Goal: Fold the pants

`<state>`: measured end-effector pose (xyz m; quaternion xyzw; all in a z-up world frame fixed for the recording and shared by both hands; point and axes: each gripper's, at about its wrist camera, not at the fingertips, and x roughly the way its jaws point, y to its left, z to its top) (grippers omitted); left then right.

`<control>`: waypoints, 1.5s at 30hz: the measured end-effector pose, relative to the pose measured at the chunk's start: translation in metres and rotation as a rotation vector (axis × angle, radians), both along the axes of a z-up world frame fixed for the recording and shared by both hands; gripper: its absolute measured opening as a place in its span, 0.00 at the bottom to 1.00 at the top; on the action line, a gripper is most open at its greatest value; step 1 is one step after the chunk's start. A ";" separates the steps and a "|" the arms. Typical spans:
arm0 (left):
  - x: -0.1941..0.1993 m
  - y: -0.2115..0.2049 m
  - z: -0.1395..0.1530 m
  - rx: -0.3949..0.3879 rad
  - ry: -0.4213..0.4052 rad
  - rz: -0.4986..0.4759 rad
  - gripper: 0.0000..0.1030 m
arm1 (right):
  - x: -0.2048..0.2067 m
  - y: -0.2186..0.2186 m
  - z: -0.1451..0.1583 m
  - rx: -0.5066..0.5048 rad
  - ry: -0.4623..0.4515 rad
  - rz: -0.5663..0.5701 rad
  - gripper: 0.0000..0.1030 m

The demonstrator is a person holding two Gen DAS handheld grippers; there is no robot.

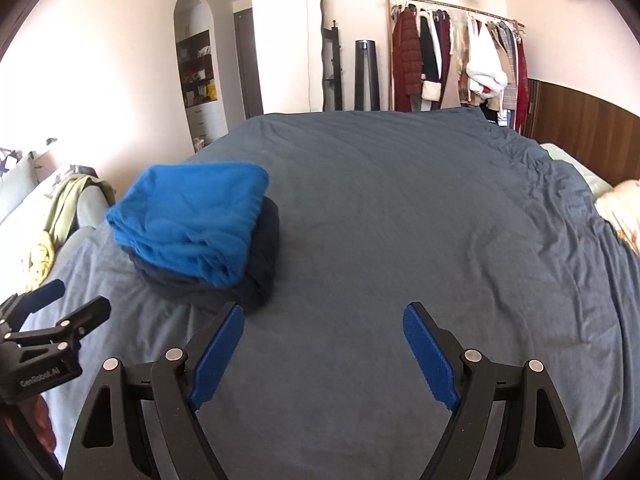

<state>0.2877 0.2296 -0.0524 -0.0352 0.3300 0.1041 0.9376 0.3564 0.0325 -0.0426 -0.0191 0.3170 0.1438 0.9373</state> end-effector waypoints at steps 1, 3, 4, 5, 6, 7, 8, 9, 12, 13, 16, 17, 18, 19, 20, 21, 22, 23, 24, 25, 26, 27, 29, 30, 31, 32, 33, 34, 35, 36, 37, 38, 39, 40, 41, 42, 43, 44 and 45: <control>-0.003 -0.004 -0.004 0.004 -0.002 -0.001 0.93 | -0.003 -0.005 -0.006 0.008 -0.002 0.001 0.80; -0.009 -0.013 -0.011 0.013 -0.005 0.005 0.93 | -0.008 -0.014 -0.016 0.023 -0.004 0.001 0.80; -0.011 -0.017 -0.014 0.016 -0.008 0.005 0.93 | -0.012 -0.017 -0.021 0.026 -0.003 0.002 0.80; -0.017 -0.023 -0.018 0.022 -0.014 0.005 0.93 | -0.015 -0.022 -0.027 0.032 -0.005 0.004 0.80; -0.021 -0.026 -0.020 0.028 -0.019 0.005 0.93 | -0.019 -0.025 -0.031 0.032 -0.010 -0.002 0.80; -0.024 -0.030 -0.022 0.035 -0.022 0.004 0.93 | -0.023 -0.029 -0.034 0.026 -0.020 -0.010 0.80; -0.028 -0.035 -0.024 0.048 -0.024 -0.001 0.93 | -0.028 -0.033 -0.036 0.024 -0.029 -0.014 0.80; -0.032 -0.038 -0.025 0.056 -0.027 -0.002 0.93 | -0.032 -0.036 -0.038 0.022 -0.035 -0.019 0.80; -0.047 -0.049 -0.025 0.064 -0.039 -0.002 0.93 | -0.046 -0.049 -0.043 0.014 -0.037 -0.032 0.80; -0.052 -0.052 -0.024 0.066 -0.042 -0.005 0.93 | -0.050 -0.052 -0.043 0.015 -0.040 -0.037 0.80; -0.072 -0.061 -0.018 0.093 -0.072 -0.006 0.94 | -0.067 -0.064 -0.040 0.032 -0.056 -0.051 0.80; -0.080 -0.065 -0.014 0.103 -0.084 -0.008 0.95 | -0.075 -0.068 -0.038 0.040 -0.068 -0.059 0.80; -0.086 -0.068 -0.012 0.110 -0.091 -0.007 0.96 | -0.082 -0.071 -0.035 0.041 -0.083 -0.064 0.80; -0.093 -0.071 -0.008 0.116 -0.102 -0.007 0.97 | -0.090 -0.073 -0.032 0.033 -0.098 -0.064 0.80; -0.101 -0.075 -0.004 0.121 -0.111 -0.006 0.98 | -0.098 -0.075 -0.028 0.021 -0.113 -0.063 0.80; -0.108 -0.079 -0.001 0.123 -0.114 -0.003 0.99 | -0.105 -0.078 -0.026 0.018 -0.123 -0.060 0.80; -0.113 -0.082 0.002 0.121 -0.116 -0.001 0.99 | -0.114 -0.081 -0.022 0.020 -0.127 -0.055 0.80; -0.118 -0.085 0.005 0.118 -0.113 -0.003 1.00 | -0.121 -0.084 -0.019 0.026 -0.124 -0.051 0.80; -0.124 -0.088 0.008 0.114 -0.111 -0.005 1.00 | -0.126 -0.087 -0.017 0.033 -0.122 -0.047 0.80; -0.129 -0.091 0.010 0.106 -0.111 -0.008 1.00 | -0.132 -0.090 -0.015 0.041 -0.119 -0.042 0.80; -0.133 -0.094 0.013 0.101 -0.111 -0.013 1.00 | -0.140 -0.094 -0.012 0.046 -0.118 -0.043 0.80; -0.137 -0.097 0.015 0.101 -0.111 -0.013 1.00 | -0.145 -0.097 -0.010 0.046 -0.119 -0.047 0.80; -0.148 -0.103 0.020 0.108 -0.117 -0.006 1.00 | -0.158 -0.104 -0.006 0.048 -0.126 -0.047 0.80; -0.152 -0.106 0.021 0.111 -0.119 -0.005 1.00 | -0.163 -0.107 -0.004 0.049 -0.130 -0.049 0.80; -0.156 -0.109 0.023 0.114 -0.120 -0.007 1.00 | -0.167 -0.109 -0.003 0.050 -0.136 -0.049 0.80; -0.162 -0.114 0.026 0.117 -0.124 -0.013 1.00 | -0.173 -0.112 -0.001 0.049 -0.145 -0.051 0.80; -0.166 -0.116 0.027 0.120 -0.127 -0.015 1.00 | -0.179 -0.116 0.001 0.047 -0.153 -0.054 0.80; -0.171 -0.120 0.028 0.125 -0.130 -0.017 1.00 | -0.183 -0.119 0.002 0.047 -0.158 -0.055 0.80; -0.175 -0.123 0.029 0.128 -0.128 -0.018 1.00 | -0.187 -0.121 0.004 0.045 -0.163 -0.057 0.80; -0.177 -0.125 0.029 0.128 -0.126 -0.019 1.00 | -0.192 -0.124 0.005 0.046 -0.167 -0.059 0.80; -0.178 -0.127 0.030 0.128 -0.124 -0.020 1.00 | -0.195 -0.126 0.006 0.046 -0.170 -0.060 0.80; -0.181 -0.129 0.032 0.127 -0.123 -0.021 1.00 | -0.199 -0.130 0.007 0.047 -0.172 -0.063 0.80; -0.183 -0.131 0.032 0.126 -0.123 -0.022 1.00 | -0.201 -0.132 0.007 0.050 -0.172 -0.064 0.80; -0.186 -0.133 0.033 0.125 -0.123 -0.023 1.00 | -0.202 -0.133 0.008 0.052 -0.171 -0.067 0.80; -0.189 -0.134 0.034 0.125 -0.125 -0.021 1.00 | -0.205 -0.137 0.008 0.056 -0.169 -0.071 0.80; -0.190 -0.135 0.035 0.125 -0.126 -0.020 1.00 | -0.207 -0.139 0.009 0.061 -0.167 -0.072 0.80; -0.192 -0.136 0.036 0.123 -0.125 -0.022 1.00 | -0.208 -0.141 0.009 0.064 -0.165 -0.073 0.80; -0.193 -0.137 0.037 0.119 -0.123 -0.027 1.00 | -0.210 -0.143 0.009 0.065 -0.166 -0.077 0.80; -0.195 -0.139 0.037 0.114 -0.121 -0.034 1.00 | -0.211 -0.144 0.009 0.065 -0.166 -0.080 0.80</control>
